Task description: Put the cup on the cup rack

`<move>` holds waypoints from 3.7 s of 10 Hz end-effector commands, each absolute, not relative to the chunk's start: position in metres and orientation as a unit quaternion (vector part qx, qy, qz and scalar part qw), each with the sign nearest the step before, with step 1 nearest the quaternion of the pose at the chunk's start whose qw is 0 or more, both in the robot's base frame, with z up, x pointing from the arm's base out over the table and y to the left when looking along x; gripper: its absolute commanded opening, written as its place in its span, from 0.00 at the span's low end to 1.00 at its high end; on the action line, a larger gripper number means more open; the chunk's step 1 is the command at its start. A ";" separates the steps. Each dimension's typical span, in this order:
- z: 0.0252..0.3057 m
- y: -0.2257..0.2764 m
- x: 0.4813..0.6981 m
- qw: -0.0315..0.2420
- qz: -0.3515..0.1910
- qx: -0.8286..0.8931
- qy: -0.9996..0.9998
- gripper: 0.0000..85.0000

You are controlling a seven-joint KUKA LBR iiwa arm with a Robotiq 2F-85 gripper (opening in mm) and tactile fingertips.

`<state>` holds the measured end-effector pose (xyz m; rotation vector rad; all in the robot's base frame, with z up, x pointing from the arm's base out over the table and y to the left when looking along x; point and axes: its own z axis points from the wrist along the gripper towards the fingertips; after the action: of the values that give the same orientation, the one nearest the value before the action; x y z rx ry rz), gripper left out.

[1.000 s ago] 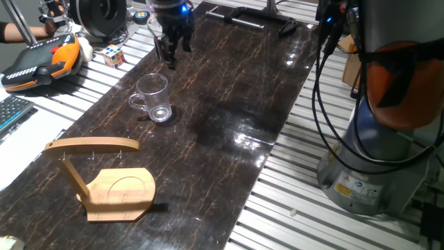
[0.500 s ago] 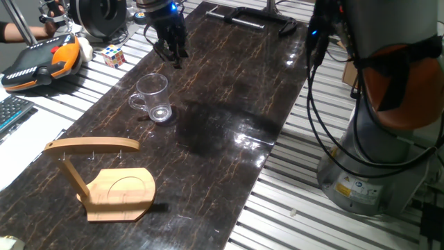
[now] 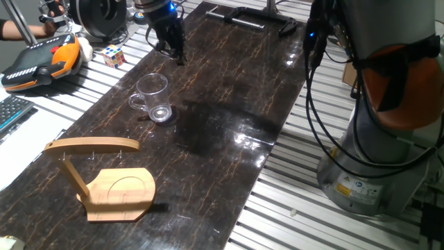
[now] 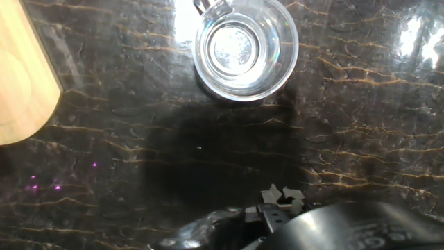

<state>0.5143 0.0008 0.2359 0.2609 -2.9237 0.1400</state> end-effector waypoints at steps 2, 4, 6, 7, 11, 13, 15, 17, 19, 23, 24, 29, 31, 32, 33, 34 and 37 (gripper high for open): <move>0.236 0.001 0.514 0.099 0.041 0.109 -0.988 0.01; 0.236 0.001 0.514 0.051 -0.011 0.084 -0.995 0.01; 0.236 0.001 0.514 0.089 -0.039 0.053 -0.994 0.01; 0.236 0.001 0.514 0.090 -0.044 0.037 -0.994 0.01; 0.236 0.001 0.514 0.106 0.003 0.023 -0.994 0.02; 0.236 0.001 0.514 0.099 0.011 0.010 -0.995 0.20; 0.230 0.002 0.522 0.064 0.004 -0.009 -0.998 0.40; 0.216 0.007 0.553 0.043 0.011 -0.002 -0.999 0.54; 0.212 0.007 0.577 0.052 0.015 0.007 -0.999 0.54; 0.196 -0.010 0.585 0.041 0.009 0.019 -0.999 0.55; 0.194 -0.009 0.585 0.043 0.009 0.014 -0.999 0.54; 0.194 -0.009 0.585 0.075 -0.001 -0.019 -0.997 0.51; 0.185 -0.011 0.594 0.057 -0.001 -0.011 -0.998 0.55; 0.175 -0.013 0.603 0.050 0.000 -0.002 -0.999 0.55; 0.164 -0.015 0.611 0.044 -0.001 0.007 -0.999 0.55; 0.155 -0.014 0.616 0.041 -0.008 0.009 -0.999 0.54; 0.145 -0.011 0.615 0.039 -0.001 0.025 -0.999 0.50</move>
<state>0.6159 -0.0112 0.1434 0.0824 -3.0656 -0.0030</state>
